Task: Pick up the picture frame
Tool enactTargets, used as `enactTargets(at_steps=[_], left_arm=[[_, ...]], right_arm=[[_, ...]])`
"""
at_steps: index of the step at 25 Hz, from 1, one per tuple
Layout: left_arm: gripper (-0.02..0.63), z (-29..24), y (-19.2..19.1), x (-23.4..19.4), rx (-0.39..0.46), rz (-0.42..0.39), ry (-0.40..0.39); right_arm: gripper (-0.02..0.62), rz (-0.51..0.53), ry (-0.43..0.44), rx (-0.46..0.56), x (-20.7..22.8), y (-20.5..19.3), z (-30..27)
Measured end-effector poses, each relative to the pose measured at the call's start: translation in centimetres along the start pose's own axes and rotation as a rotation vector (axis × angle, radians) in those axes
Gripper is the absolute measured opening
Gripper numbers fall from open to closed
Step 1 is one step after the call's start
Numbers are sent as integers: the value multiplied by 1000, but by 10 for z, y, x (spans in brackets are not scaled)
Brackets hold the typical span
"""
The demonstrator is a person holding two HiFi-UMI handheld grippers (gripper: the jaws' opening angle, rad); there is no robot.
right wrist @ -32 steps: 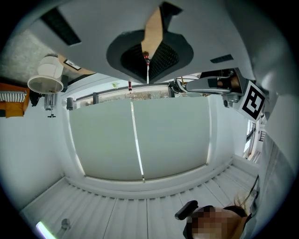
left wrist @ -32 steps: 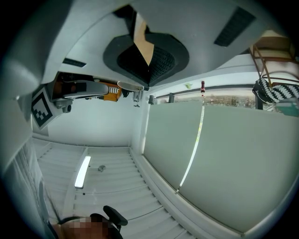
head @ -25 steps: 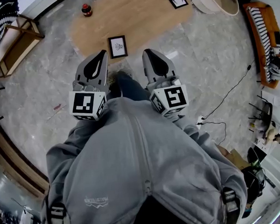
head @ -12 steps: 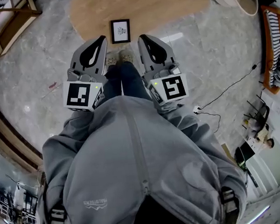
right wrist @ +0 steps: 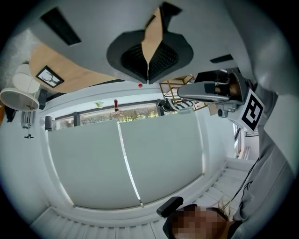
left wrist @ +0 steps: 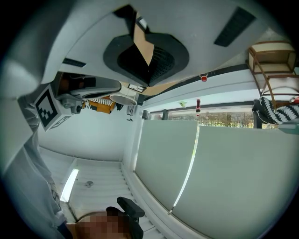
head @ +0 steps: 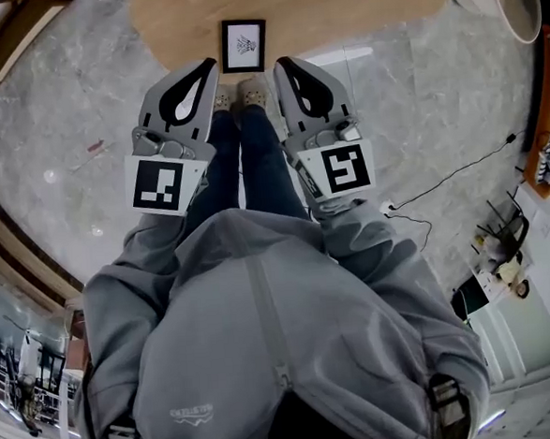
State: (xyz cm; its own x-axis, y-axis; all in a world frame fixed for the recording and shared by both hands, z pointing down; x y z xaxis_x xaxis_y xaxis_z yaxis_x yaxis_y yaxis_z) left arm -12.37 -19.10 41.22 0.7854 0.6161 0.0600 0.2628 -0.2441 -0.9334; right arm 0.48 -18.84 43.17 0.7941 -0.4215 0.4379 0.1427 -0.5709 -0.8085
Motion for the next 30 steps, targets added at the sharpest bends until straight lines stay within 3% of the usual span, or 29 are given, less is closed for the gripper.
enactTargets(at_steps=[16,30], left_arm=[[18,-73,-139,-1,-50,37,-16],[18,-117,-230,6,-90,78,-42]], right_arm=[[34,6,10,6,78,-100,-79],[34,-12,-16,-45,125,-180,-111]])
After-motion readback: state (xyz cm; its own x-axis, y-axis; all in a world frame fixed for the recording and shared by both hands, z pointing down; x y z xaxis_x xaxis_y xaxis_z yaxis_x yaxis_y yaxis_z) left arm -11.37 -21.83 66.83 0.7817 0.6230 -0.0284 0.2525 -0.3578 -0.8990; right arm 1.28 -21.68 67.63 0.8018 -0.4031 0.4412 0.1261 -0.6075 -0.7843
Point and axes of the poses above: the fingertips, and each gripper's own axes: z backward along the fingers, x to its right, y out of its top, the point moved 4 cm from there along z, backward along the fingers, and after that the axes turned 15 degrees about -z, right-handed, at the moved point
